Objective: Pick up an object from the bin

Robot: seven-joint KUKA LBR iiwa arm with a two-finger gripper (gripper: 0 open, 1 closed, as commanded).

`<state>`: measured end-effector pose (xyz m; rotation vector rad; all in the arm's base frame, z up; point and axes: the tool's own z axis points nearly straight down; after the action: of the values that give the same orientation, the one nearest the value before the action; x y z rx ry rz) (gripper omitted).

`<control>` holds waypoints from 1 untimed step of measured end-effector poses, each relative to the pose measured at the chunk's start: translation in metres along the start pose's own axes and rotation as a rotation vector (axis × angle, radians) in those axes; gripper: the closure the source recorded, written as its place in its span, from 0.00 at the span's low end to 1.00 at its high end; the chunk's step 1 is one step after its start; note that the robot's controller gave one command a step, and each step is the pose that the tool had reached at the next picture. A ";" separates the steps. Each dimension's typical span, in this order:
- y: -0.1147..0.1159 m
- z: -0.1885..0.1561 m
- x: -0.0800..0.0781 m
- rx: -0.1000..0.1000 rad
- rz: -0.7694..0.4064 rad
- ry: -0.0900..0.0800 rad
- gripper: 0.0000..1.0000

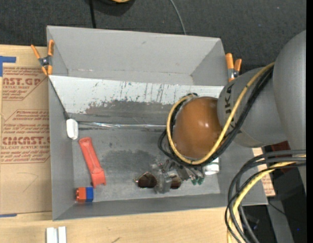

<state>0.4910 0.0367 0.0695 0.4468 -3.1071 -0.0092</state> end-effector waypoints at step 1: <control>0.001 0.000 0.001 0.000 -0.013 0.000 1.00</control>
Offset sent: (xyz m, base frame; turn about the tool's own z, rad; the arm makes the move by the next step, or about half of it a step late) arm -0.0105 0.0048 0.0103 -0.1602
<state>0.4893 0.0371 0.0695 0.4674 -3.1041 -0.0095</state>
